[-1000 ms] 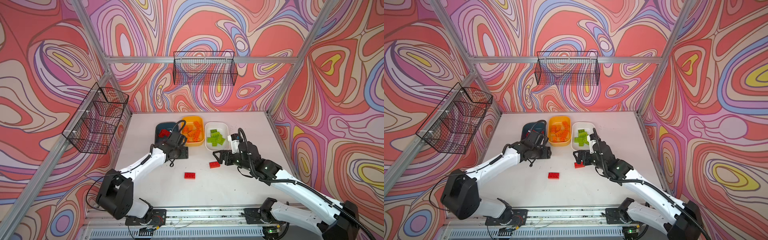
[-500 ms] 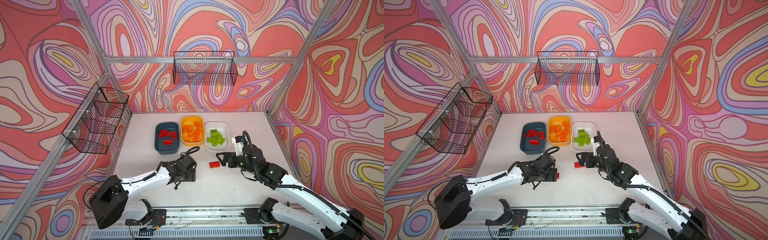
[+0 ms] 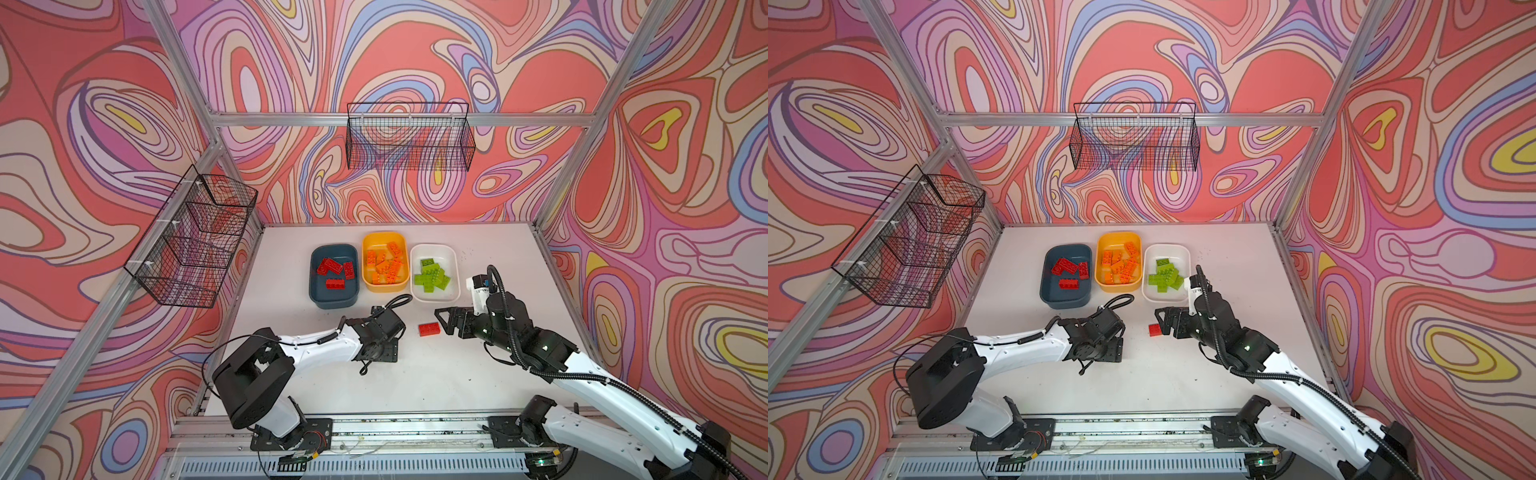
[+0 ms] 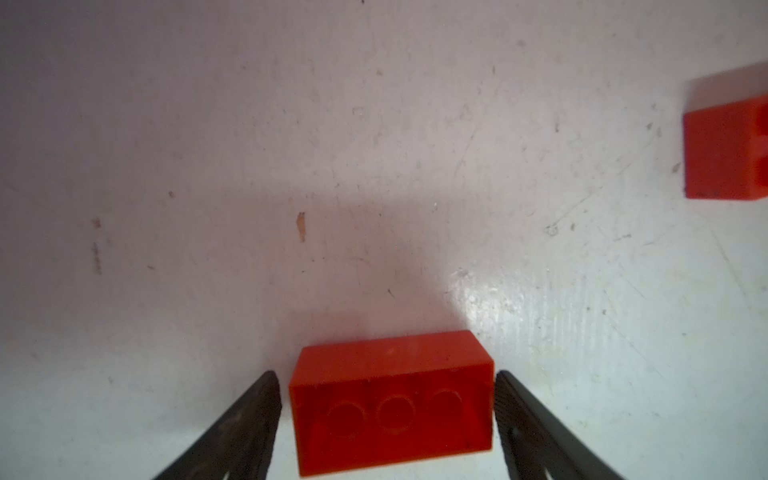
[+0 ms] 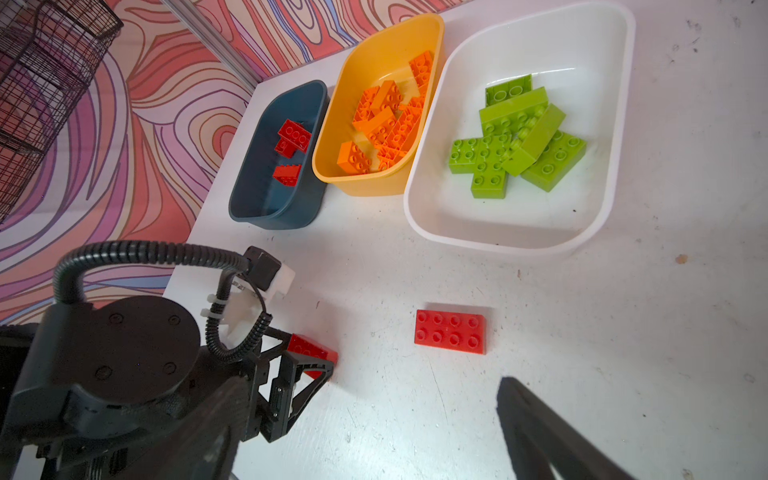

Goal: Sort the legos into containers by color
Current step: 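Lower the left gripper onto the nearer red brick and close it, then carry the red brick into the teal bin and release it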

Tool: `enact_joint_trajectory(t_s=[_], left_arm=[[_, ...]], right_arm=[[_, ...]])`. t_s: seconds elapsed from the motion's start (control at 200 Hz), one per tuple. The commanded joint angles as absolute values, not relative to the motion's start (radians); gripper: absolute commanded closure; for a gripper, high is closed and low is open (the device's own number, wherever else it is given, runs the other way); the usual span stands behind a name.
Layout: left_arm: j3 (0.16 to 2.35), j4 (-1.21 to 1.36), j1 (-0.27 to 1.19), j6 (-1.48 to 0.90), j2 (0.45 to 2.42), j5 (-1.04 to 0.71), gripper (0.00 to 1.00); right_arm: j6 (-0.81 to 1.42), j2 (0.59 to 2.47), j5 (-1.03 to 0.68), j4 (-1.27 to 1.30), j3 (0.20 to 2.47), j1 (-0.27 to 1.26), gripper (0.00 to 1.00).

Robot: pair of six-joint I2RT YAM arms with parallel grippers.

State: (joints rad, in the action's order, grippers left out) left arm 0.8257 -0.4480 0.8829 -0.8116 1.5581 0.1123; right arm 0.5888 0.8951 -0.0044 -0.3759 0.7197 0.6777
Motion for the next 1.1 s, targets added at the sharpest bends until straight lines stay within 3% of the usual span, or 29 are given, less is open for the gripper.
enact_joint_trajectory(t_s=[0.0, 0.175, 0.361, 0.741, 1.097], left_arm=[[0.859, -0.459, 0.885, -0.788, 1.594, 0.138, 0.31], [0.877, -0.482, 0.884, -0.775, 1.624, 0.135, 0.53], [0.917, -0.546, 0.874, -0.743, 1.595, 0.177, 0.60], [1.095, -0.631, 0.627, -0.577, 1.470, 0.245, 0.58], [1.322, -0.586, 0.313, -0.530, 1.676, 0.158, 0.52]], right_arm=[[0.582, 0.909, 0.014, -0.388, 0.718, 0.683, 0.02], [0.581, 0.913, 0.016, -0.382, 0.719, 0.683, 0.02], [0.580, 0.920, 0.014, -0.380, 0.725, 0.683, 0.02], [0.565, 0.934, 0.024, -0.380, 0.738, 0.683, 0.02], [0.543, 0.942, 0.053, -0.414, 0.760, 0.683, 0.02]])
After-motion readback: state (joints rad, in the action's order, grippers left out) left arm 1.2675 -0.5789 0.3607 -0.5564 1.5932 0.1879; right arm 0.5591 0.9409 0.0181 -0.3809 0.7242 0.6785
